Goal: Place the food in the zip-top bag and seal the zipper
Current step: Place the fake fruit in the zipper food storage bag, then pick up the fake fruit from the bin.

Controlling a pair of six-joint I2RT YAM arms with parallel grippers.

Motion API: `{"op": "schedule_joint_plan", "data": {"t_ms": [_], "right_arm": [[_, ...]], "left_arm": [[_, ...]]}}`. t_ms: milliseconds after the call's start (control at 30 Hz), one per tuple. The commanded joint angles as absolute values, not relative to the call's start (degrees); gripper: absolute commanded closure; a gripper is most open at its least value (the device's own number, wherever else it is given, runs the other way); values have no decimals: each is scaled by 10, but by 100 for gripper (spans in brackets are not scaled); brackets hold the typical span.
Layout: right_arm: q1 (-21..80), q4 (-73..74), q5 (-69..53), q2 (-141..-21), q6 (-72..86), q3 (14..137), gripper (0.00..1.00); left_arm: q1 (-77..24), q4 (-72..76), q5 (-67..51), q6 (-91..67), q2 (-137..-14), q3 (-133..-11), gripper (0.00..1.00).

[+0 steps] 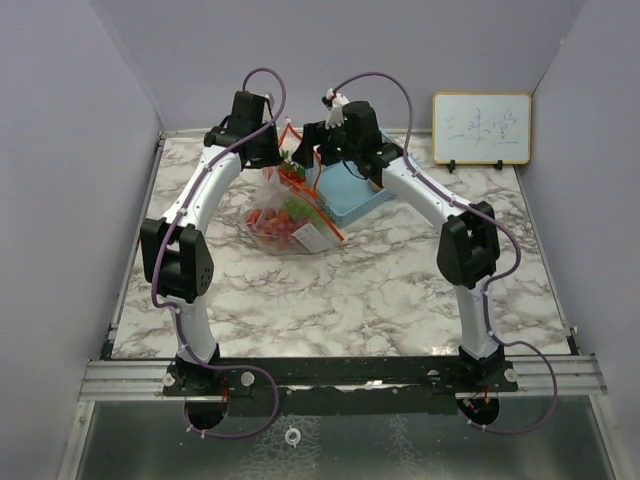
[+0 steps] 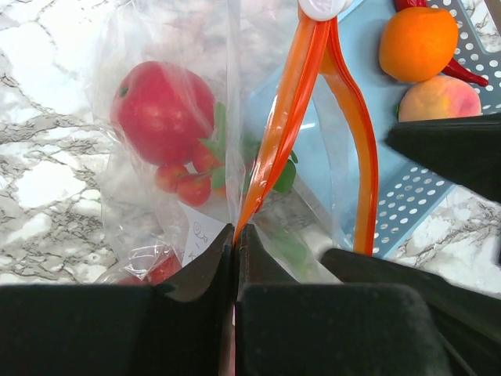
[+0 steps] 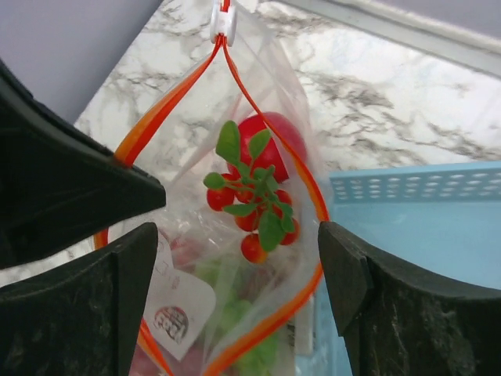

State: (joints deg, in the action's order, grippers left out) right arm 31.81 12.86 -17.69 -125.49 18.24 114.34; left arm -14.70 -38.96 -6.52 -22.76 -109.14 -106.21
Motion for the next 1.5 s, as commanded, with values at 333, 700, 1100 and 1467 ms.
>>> {"op": "schedule_joint_plan", "data": {"t_ms": [333, 700, 1100, 1467], "right_arm": [[236, 263, 119, -1234, 131, 1153, 13], [220, 227, 153, -1369, 50, 1224, 8], [219, 182, 212, -1457, 33, 1264, 15], [218, 184, 158, -1421, 51, 1225, 52]], "left_arm": [[-134, -381, -91, -231, -1086, -1078, 100], [-133, -383, -90, -229, -1085, -1061, 100], [-132, -385, -88, -226, -1092, -1057, 100], [-129, -382, -99, -226, -1092, -1050, 100]]}}
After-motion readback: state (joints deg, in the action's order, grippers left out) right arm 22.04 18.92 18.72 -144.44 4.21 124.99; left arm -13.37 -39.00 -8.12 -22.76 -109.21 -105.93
